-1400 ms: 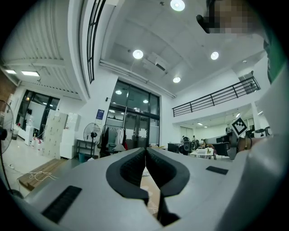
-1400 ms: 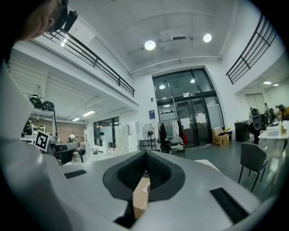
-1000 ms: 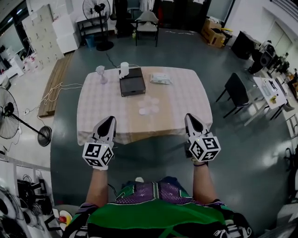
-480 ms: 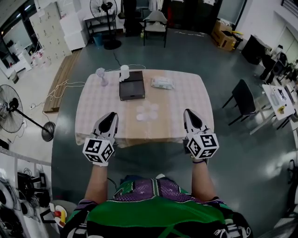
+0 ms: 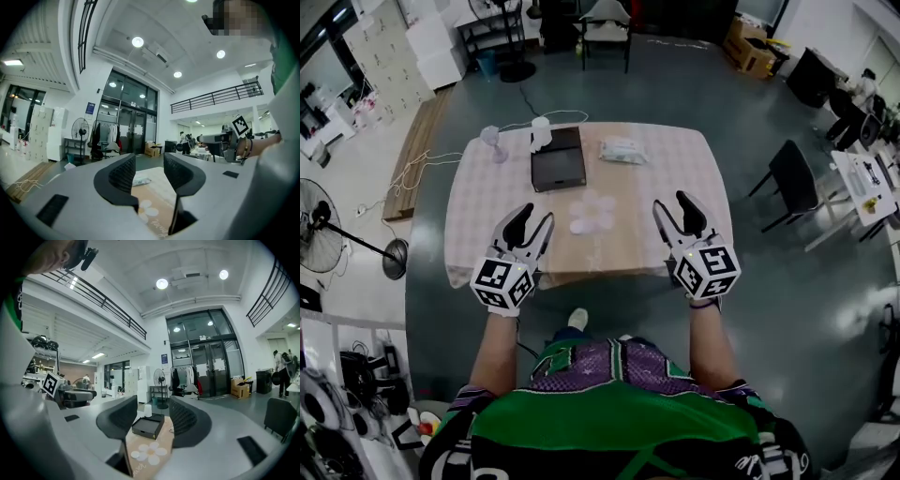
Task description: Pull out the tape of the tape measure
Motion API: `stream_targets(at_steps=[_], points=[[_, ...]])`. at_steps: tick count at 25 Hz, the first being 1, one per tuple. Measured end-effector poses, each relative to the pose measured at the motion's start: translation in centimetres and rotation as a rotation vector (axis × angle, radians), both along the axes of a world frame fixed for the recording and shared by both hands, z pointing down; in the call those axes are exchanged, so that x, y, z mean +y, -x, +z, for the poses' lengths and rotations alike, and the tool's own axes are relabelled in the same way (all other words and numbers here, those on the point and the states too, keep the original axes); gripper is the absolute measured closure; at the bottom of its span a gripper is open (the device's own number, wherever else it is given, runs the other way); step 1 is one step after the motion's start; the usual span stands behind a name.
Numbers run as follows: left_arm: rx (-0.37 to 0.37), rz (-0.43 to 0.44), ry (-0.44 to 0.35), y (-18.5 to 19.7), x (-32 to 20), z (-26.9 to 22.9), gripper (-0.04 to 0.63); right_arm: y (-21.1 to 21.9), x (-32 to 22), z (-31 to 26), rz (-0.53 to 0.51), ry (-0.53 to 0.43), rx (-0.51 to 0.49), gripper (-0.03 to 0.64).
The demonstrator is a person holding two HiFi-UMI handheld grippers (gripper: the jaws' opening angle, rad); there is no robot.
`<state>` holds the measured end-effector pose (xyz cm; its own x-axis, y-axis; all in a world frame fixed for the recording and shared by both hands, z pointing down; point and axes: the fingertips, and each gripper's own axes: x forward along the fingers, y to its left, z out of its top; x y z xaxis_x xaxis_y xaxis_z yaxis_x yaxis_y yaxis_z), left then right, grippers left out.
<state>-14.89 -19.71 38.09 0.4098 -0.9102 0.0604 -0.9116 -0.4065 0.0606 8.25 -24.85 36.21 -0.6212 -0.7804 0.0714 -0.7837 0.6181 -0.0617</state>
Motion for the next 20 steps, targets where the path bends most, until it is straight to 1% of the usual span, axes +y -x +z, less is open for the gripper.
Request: stream_targets(at_steps=[3, 8, 15, 20], points=[[-0.033, 0.032, 0.029, 0.3, -2.1, 1.8, 0.408, 0.5, -1.2, 1.0, 0.024, 0.007, 0.030, 0.413], [-0.105, 0.107, 0.086, 0.2, -4.6, 6.5, 0.408, 1.5, -2.7, 3.8, 0.060, 0.051, 0.054, 0.413], [-0.162, 0.192, 0.200, 0.2, -7.4, 15.0, 0.407, 3.4, -4.7, 6.8, 0.093, 0.094, 0.090, 0.414], [-0.197, 0.263, 0.265, -0.5, -9.4, 20.0, 0.407, 4.8, -6.0, 8.6, 0.117, 0.117, 0.109, 0.414]])
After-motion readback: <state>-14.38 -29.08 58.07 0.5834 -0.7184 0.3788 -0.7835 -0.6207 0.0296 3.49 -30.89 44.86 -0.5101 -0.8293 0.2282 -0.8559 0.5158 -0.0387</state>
